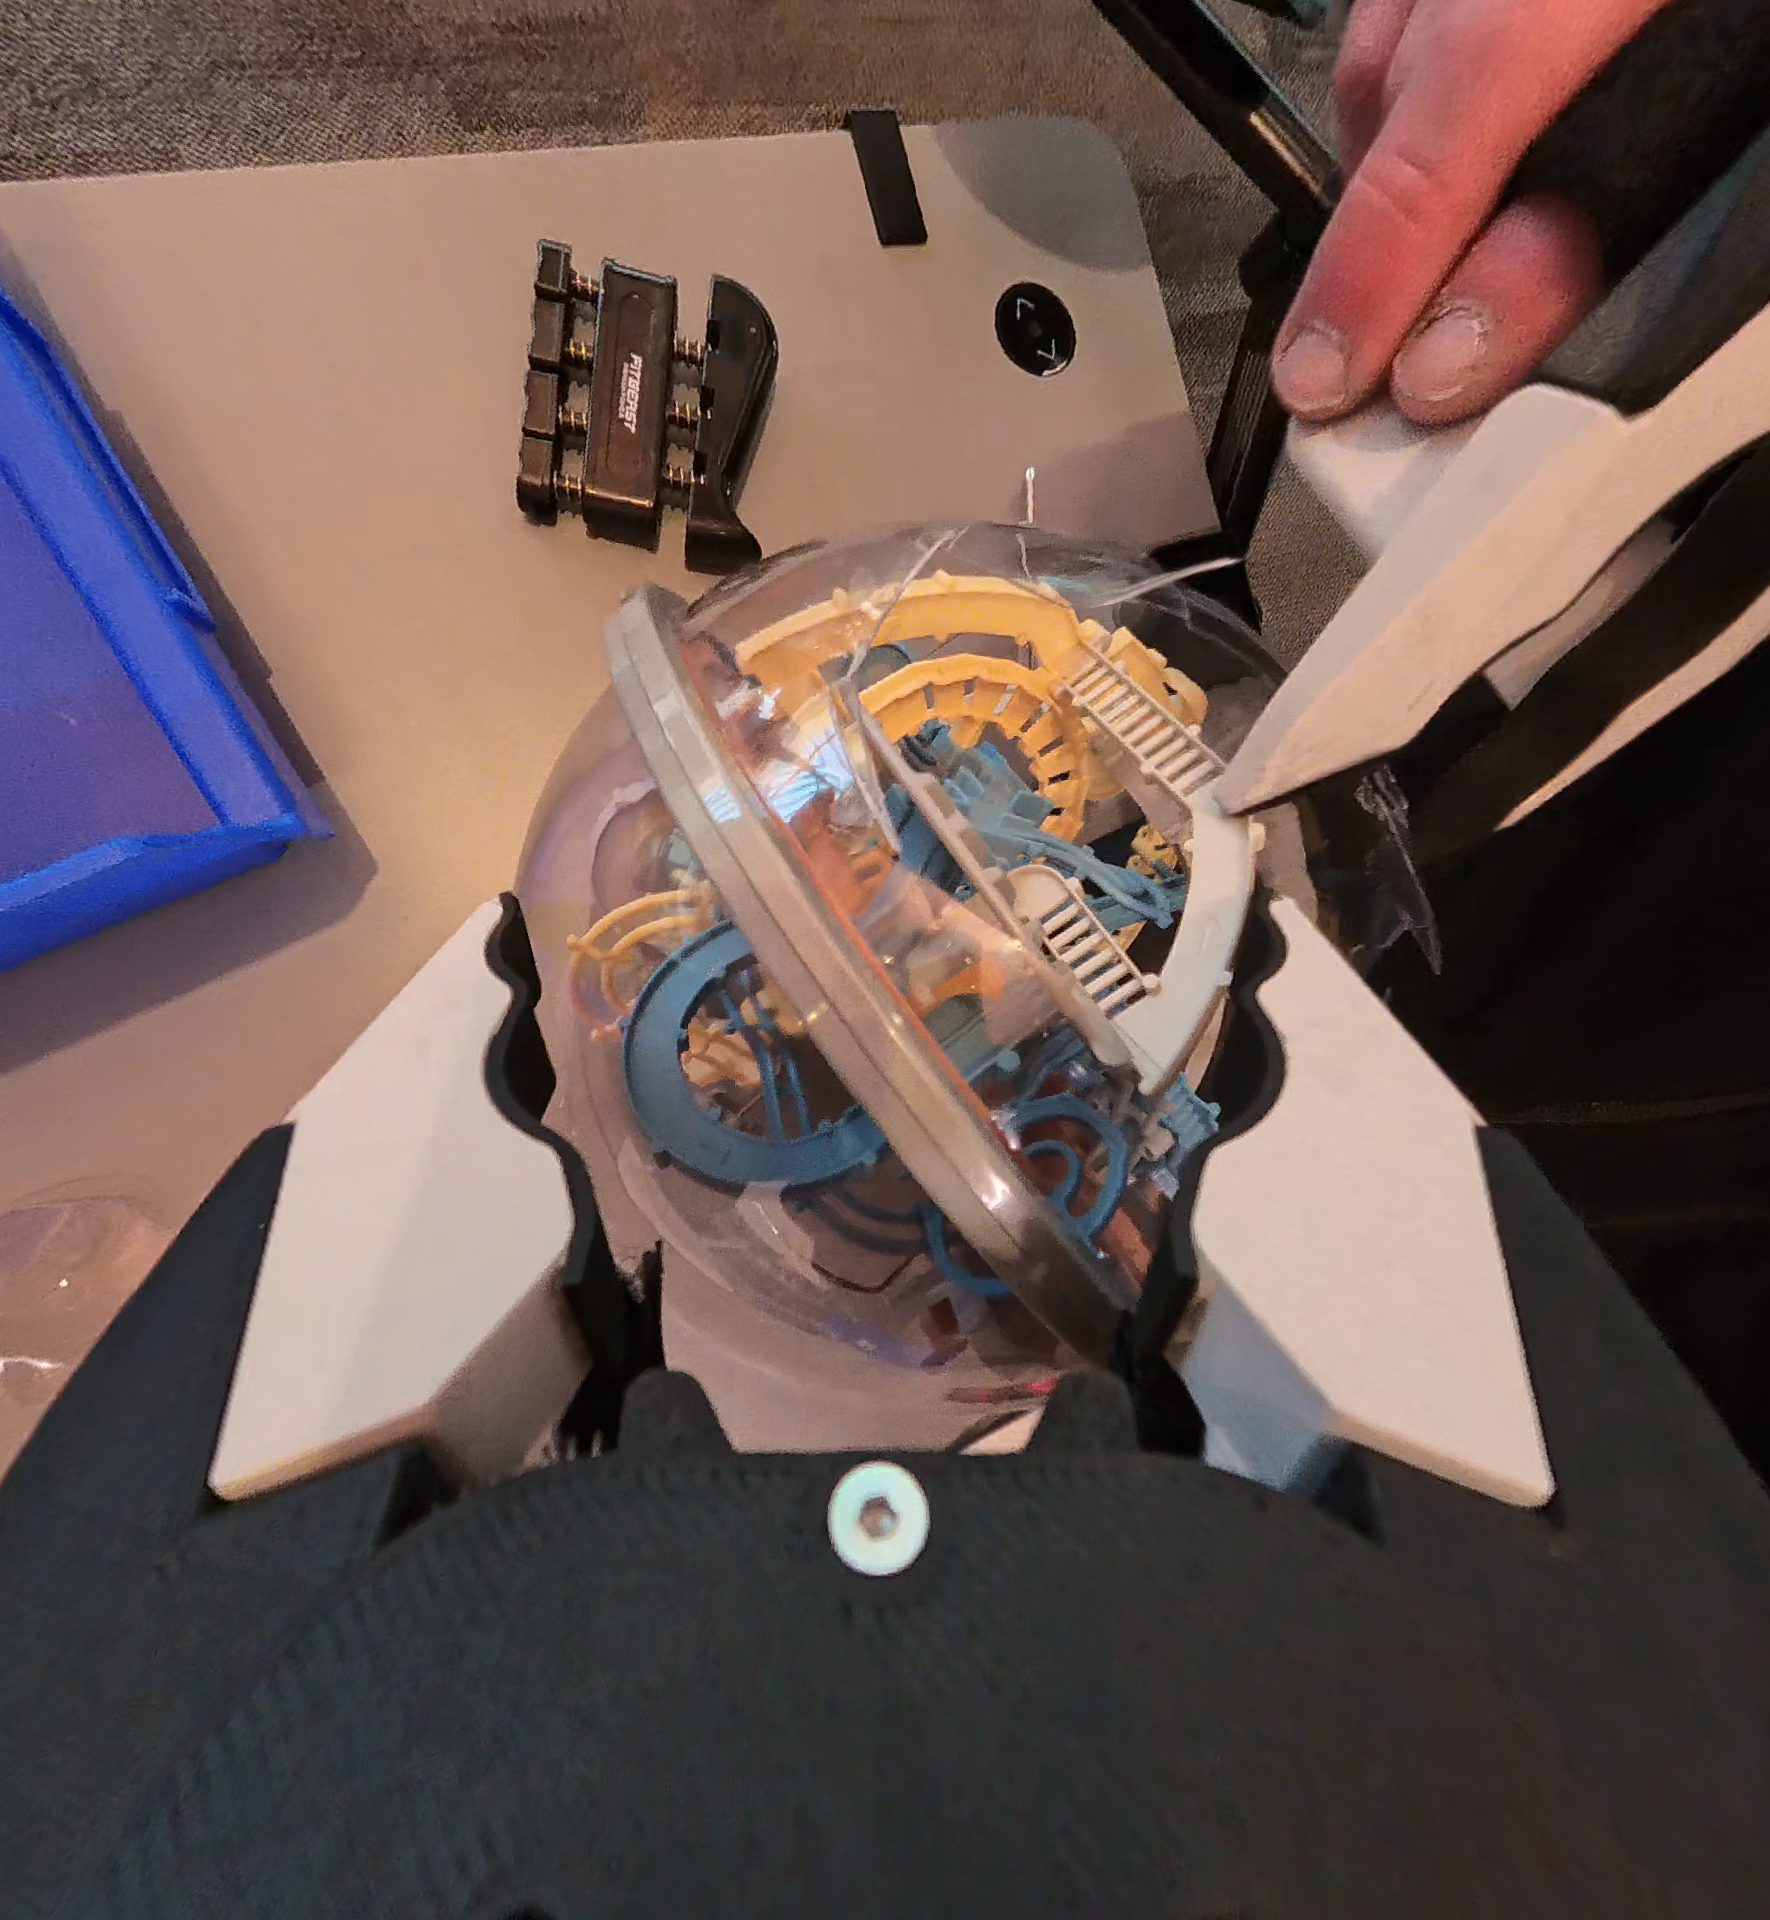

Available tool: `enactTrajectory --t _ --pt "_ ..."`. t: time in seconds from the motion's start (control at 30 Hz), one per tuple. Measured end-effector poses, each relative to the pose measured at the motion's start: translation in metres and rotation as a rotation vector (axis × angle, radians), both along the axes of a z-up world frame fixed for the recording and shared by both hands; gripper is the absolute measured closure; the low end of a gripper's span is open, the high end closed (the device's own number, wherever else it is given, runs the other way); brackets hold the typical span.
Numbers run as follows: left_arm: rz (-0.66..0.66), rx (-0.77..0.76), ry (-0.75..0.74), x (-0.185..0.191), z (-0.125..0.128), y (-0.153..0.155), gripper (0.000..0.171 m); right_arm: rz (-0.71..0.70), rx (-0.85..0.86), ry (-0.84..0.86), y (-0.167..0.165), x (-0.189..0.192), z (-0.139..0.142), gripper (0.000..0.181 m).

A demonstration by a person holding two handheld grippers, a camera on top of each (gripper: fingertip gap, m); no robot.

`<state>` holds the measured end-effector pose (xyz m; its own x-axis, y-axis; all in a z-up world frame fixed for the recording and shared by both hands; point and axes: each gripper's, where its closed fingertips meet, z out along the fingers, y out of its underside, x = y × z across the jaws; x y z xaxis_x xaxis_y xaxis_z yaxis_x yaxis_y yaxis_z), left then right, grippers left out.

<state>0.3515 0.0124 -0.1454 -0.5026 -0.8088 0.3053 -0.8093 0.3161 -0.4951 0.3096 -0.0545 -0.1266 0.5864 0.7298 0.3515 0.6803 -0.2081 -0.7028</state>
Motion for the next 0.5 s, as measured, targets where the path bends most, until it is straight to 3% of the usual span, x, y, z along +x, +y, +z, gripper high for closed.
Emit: enactTrajectory --t 0.17,0.27,0.43,0.5 --pt "-0.044 0.036 -0.017 0.005 0.003 -0.013 0.043 0.028 -0.085 -0.107 -0.014 0.013 -0.003 0.132" --pt "-0.089 0.078 -0.012 0.008 0.004 -0.022 0.043 0.047 -0.157 -0.259 -0.024 0.022 -0.005 0.138" --pt "-0.146 0.126 -0.007 0.017 0.005 -0.042 0.041 0.123 -0.426 -0.429 -0.047 0.038 -0.018 0.145" --pt "-0.182 0.149 -0.007 0.021 0.004 -0.051 0.04 0.183 -0.458 -0.459 -0.051 0.04 -0.023 0.152"
